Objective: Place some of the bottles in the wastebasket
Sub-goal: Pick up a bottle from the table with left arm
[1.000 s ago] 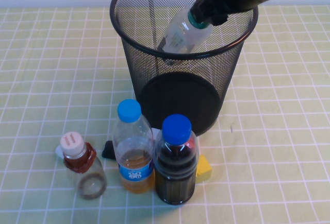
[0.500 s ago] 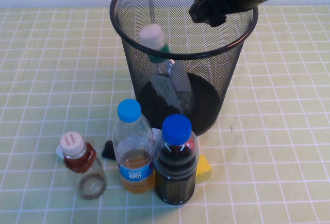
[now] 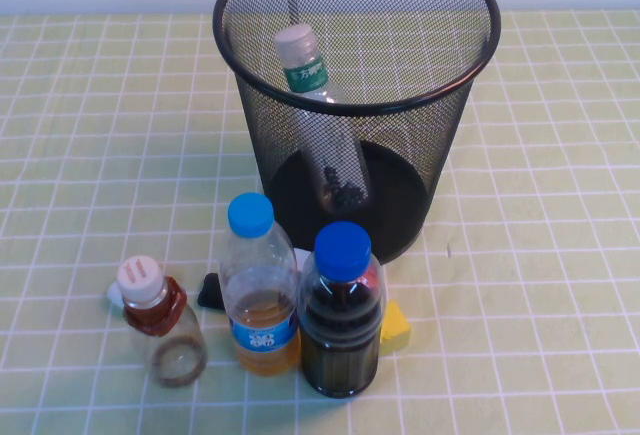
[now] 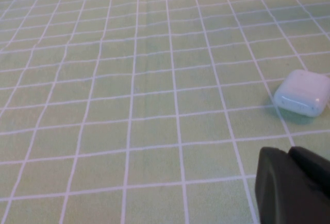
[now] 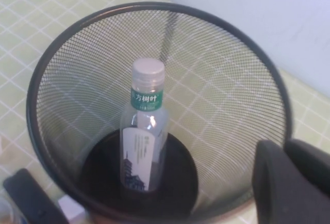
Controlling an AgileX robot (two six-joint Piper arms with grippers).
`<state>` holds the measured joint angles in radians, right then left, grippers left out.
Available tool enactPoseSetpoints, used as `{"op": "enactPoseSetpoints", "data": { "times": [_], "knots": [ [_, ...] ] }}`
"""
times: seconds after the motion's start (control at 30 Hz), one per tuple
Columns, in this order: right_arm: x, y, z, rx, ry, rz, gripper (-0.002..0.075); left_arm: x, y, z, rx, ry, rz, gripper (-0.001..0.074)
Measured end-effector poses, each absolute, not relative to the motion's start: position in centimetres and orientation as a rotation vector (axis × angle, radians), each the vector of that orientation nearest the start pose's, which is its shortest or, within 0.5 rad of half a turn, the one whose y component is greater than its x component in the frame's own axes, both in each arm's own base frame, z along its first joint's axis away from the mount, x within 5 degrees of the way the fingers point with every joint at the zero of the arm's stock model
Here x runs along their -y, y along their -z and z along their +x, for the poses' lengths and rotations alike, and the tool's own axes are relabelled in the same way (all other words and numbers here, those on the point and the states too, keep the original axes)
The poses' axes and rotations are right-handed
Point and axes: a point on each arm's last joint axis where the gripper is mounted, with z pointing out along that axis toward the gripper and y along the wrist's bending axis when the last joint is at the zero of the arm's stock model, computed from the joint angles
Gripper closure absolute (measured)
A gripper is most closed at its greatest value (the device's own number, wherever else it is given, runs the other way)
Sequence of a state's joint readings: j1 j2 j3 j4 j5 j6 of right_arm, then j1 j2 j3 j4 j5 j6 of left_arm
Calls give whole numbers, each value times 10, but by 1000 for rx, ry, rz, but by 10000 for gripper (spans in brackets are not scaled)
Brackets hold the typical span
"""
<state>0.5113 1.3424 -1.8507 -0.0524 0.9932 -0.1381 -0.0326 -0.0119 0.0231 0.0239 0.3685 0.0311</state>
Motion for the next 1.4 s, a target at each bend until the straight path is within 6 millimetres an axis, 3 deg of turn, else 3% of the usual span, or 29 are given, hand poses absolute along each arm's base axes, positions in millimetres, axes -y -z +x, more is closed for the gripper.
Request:
{"op": "enactPoseSetpoints", "data": {
  "times": [0.23, 0.33, 0.5, 0.77, 0.97, 1.13, 1.4],
  "knots": [
    [-80, -558, 174, -1797, -107, -472, 732, 1, -173, 53, -1862, -22, 74, 736],
    [-67, -557, 155, -1758, -100, -438, 732, 1, -173, 53, -1862, -22, 74, 736],
    [-53, -528, 127, -1726, -126, -428, 732, 1, -173, 53, -1862, -22, 74, 736],
    [-31, -447, 81, -1741, -218, -378, 732, 1, -173, 53, -1862, -22, 74, 736],
    [-38, -388, 81, -1638, -294, -398, 732, 1, -173, 53, -1862, -22, 74, 736],
    [-42, -372, 88, -1620, -297, -413, 732, 1, -173, 53, -1862, -22, 74, 736],
    [-44, -363, 90, -1653, -289, -424, 732, 1, -173, 53, -1862, -22, 74, 736]
  ]
}}
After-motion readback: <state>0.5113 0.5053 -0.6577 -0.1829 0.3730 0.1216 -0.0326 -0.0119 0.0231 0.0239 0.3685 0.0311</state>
